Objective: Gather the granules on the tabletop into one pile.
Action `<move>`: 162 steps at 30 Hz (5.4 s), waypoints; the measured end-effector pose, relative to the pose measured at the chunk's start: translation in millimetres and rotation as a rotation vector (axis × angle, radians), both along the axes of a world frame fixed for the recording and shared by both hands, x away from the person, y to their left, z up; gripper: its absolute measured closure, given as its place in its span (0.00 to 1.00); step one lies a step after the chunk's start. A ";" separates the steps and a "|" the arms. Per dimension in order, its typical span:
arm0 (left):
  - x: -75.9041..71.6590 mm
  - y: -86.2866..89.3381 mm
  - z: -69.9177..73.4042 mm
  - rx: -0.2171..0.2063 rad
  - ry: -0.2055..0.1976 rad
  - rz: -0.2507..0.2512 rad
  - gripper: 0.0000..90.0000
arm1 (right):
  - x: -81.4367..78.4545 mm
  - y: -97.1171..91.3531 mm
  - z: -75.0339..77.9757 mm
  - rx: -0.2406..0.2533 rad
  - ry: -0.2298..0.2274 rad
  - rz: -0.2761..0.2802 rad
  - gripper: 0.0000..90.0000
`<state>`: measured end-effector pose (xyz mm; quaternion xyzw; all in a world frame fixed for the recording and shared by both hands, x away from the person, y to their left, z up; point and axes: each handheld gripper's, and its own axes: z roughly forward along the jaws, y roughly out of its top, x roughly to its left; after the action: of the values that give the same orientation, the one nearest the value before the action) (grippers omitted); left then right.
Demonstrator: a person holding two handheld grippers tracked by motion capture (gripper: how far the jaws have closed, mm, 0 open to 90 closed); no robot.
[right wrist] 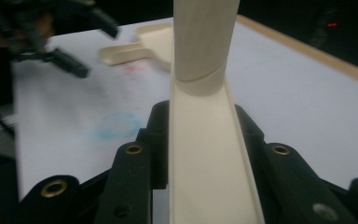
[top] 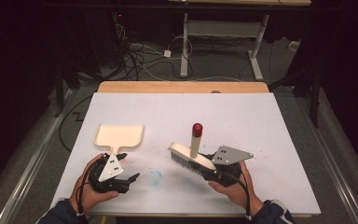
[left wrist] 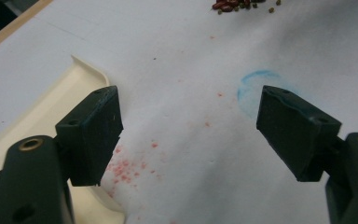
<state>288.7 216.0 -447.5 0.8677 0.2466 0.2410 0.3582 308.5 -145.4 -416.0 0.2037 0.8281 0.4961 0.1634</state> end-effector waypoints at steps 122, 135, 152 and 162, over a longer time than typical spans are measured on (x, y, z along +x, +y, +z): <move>0.7 -2.5 -2.8 0.040 0.013 0.002 0.24 | -20.4 -121.8 25.4 -0.134 0.105 -0.125 0.75; 1.5 -3.0 -3.6 0.045 0.015 0.000 0.24 | 4.3 -135.6 9.4 -0.106 0.319 -0.127 0.74; 3.1 -5.9 -6.8 0.063 0.023 -0.010 0.24 | 91.9 -160.7 -1.4 -0.196 0.501 -0.159 0.58; 4.0 -7.8 -8.6 0.073 0.031 -0.018 0.24 | 122.3 -182.8 -3.9 -0.254 0.457 -0.345 0.57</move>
<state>292.6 208.2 -456.1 0.8859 0.2353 0.2333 0.3247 430.9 -328.3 -419.9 0.4254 0.8520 0.2948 0.0788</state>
